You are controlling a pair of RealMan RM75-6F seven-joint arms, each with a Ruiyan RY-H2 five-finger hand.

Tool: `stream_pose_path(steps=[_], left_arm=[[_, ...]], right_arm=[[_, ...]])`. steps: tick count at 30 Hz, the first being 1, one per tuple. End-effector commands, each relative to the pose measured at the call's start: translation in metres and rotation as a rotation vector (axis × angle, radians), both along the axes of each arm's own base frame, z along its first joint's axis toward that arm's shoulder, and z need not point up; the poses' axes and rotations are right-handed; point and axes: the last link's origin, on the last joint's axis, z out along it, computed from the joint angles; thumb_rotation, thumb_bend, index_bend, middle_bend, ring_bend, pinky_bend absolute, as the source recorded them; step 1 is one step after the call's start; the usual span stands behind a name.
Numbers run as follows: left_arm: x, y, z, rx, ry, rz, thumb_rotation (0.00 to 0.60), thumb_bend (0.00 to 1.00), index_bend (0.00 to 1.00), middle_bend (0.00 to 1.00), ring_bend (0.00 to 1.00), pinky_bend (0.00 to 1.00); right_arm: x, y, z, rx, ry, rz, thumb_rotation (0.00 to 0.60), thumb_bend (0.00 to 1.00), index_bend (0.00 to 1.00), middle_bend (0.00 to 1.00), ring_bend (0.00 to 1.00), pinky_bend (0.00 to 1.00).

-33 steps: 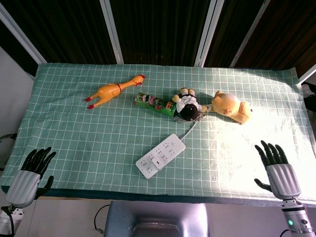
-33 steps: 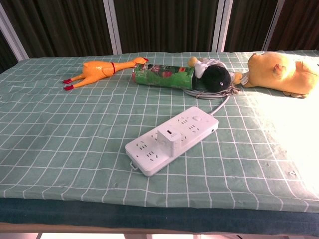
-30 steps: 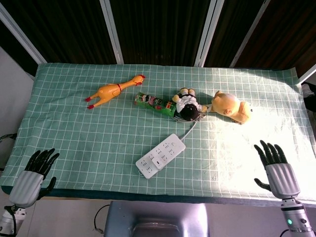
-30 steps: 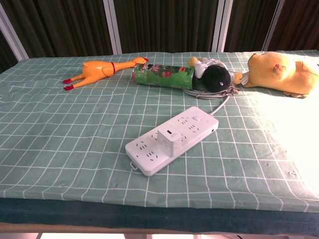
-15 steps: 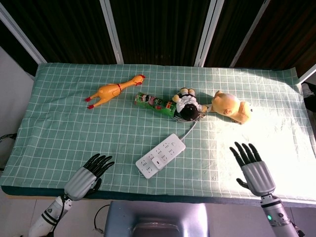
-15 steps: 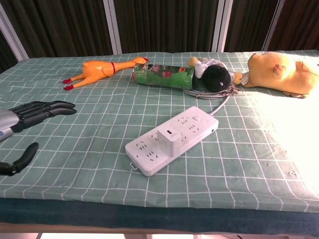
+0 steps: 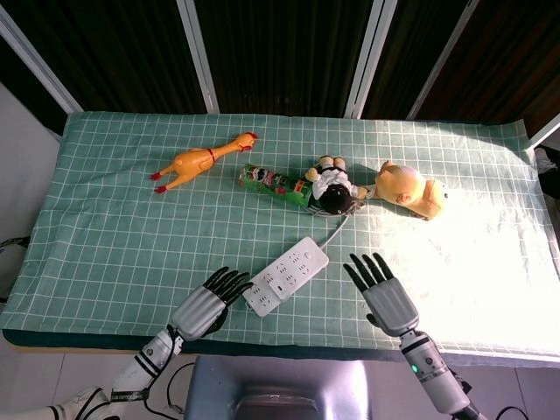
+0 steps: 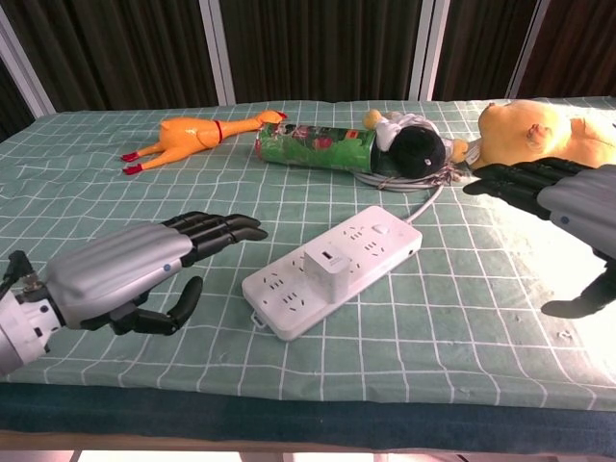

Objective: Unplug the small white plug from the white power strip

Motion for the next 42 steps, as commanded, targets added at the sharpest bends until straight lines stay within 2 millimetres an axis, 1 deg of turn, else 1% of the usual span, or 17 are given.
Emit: stream_pose_path(steps=[1, 5, 8, 12, 19, 22, 25, 32, 36, 39, 42], left_arm=[[0.004, -0.004, -0.018, -0.012, 0.053, 0.003, 0.600, 0.80, 0.00, 0.00, 0.00, 0.02], [0.006, -0.015, -0.027, -0.017, 0.083, -0.013, 0.600, 0.80, 0.00, 0.00, 0.00, 0.02], [0.008, -0.018, -0.035, -0.023, 0.099, -0.017, 0.600, 0.80, 0.00, 0.00, 0.00, 0.02], [0.010, -0.023, -0.042, -0.026, 0.111, -0.023, 0.600, 0.80, 0.00, 0.00, 0.00, 0.02], [0.015, -0.017, -0.052, -0.028, 0.121, -0.029, 0.600, 0.80, 0.00, 0.00, 0.00, 0.01], [0.015, -0.017, -0.056, -0.036, 0.131, -0.027, 0.600, 0.80, 0.00, 0.00, 0.00, 0.01], [0.013, -0.017, -0.057, -0.031, 0.143, -0.032, 0.600, 0.80, 0.00, 0.00, 0.00, 0.01], [0.013, -0.021, -0.056, -0.028, 0.153, -0.049, 0.600, 0.81, 0.00, 0.00, 0.00, 0.01], [0.012, -0.022, -0.057, -0.039, 0.158, -0.049, 0.600, 0.80, 0.00, 0.00, 0.00, 0.01], [0.012, -0.023, -0.056, -0.041, 0.161, -0.049, 0.600, 0.81, 0.00, 0.00, 0.00, 0.01], [0.012, -0.023, -0.056, -0.042, 0.162, -0.048, 0.600, 0.81, 0.00, 0.00, 0.00, 0.01]], right_arm=[[0.025, -0.005, -0.019, 0.059, -0.024, 0.014, 0.600, 0.15, 0.00, 0.00, 0.00, 0.00], [0.034, -0.005, -0.026, 0.087, -0.024, 0.011, 0.600, 0.15, 0.00, 0.00, 0.00, 0.00], [0.037, -0.005, -0.031, 0.107, -0.018, 0.005, 0.600, 0.15, 0.00, 0.00, 0.00, 0.00], [0.039, -0.005, -0.034, 0.124, -0.013, 0.000, 0.600, 0.15, 0.00, 0.00, 0.00, 0.00], [0.039, -0.003, -0.040, 0.140, 0.010, 0.002, 0.600, 0.15, 0.00, 0.00, 0.00, 0.00], [0.042, -0.003, -0.046, 0.150, 0.021, 0.020, 0.600, 0.15, 0.00, 0.00, 0.00, 0.00], [0.047, -0.005, -0.055, 0.151, 0.027, 0.056, 0.600, 0.15, 0.00, 0.00, 0.00, 0.00], [0.065, -0.014, -0.076, 0.077, -0.020, 0.187, 0.600, 0.15, 0.00, 0.00, 0.00, 0.00], [0.074, -0.023, -0.086, 0.033, -0.012, 0.245, 0.600, 0.15, 0.01, 0.04, 0.00, 0.04], [0.079, -0.028, -0.092, 0.020, -0.001, 0.274, 0.600, 0.15, 0.04, 0.07, 0.00, 0.05], [0.083, -0.030, -0.099, 0.010, 0.006, 0.299, 0.600, 0.15, 0.11, 0.12, 0.00, 0.09]])
